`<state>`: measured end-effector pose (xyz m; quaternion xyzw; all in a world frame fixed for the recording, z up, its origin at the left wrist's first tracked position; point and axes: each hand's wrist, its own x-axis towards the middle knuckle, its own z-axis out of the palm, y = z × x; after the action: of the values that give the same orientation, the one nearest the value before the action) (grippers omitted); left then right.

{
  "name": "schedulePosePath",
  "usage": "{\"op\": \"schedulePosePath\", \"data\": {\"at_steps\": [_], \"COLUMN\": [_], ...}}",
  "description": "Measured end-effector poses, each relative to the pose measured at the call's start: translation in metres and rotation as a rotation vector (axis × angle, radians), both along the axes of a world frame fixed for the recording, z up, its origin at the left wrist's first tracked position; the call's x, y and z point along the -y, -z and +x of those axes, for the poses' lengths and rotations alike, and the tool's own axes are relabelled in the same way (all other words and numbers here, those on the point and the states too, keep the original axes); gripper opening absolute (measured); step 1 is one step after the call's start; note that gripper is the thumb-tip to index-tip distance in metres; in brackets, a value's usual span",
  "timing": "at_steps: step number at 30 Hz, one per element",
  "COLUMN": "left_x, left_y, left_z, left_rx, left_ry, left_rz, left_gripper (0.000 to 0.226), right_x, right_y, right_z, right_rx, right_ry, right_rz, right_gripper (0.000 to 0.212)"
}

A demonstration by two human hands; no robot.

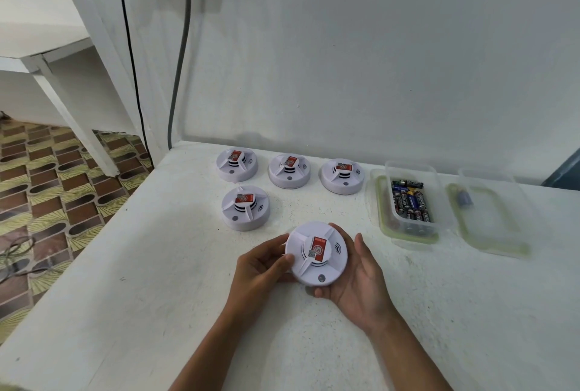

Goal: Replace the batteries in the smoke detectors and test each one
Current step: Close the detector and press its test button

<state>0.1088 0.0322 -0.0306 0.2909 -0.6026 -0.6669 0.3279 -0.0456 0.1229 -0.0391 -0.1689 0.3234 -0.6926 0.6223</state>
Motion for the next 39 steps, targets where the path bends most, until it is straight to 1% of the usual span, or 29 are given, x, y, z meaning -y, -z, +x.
{"op": "schedulePosePath", "data": {"at_steps": [5, 12, 22, 27, 39], "left_x": [0.0001, -0.0004, -0.0006, -0.0007, -0.0002], "left_y": [-0.0007, -0.0023, -0.0009, -0.0001, -0.0003], "left_z": [0.0004, -0.0001, 0.0002, 0.0002, -0.0001], "left_rx": [-0.006, 0.001, -0.027, -0.025, -0.018], "left_ry": [0.004, 0.003, 0.000, -0.001, 0.000], "left_rz": [0.001, -0.002, 0.020, 0.020, 0.012], "left_gripper": [0.035, 0.034, 0.036, 0.036, 0.033], "right_x": [0.0007, 0.0003, 0.0009, 0.0008, 0.0008], "right_y": [0.0002, -0.0001, 0.0008, -0.0009, -0.0010], "right_z": [-0.0001, 0.0000, 0.0005, 0.0011, 0.0014], "right_rx": [-0.023, -0.026, -0.023, -0.031, -0.026], "right_ry": [-0.004, -0.007, 0.002, 0.000, 0.005], "right_rz": [-0.009, -0.014, 0.006, -0.004, 0.002], "right_gripper": [0.083, 0.082, 0.087, 0.082, 0.084]}}
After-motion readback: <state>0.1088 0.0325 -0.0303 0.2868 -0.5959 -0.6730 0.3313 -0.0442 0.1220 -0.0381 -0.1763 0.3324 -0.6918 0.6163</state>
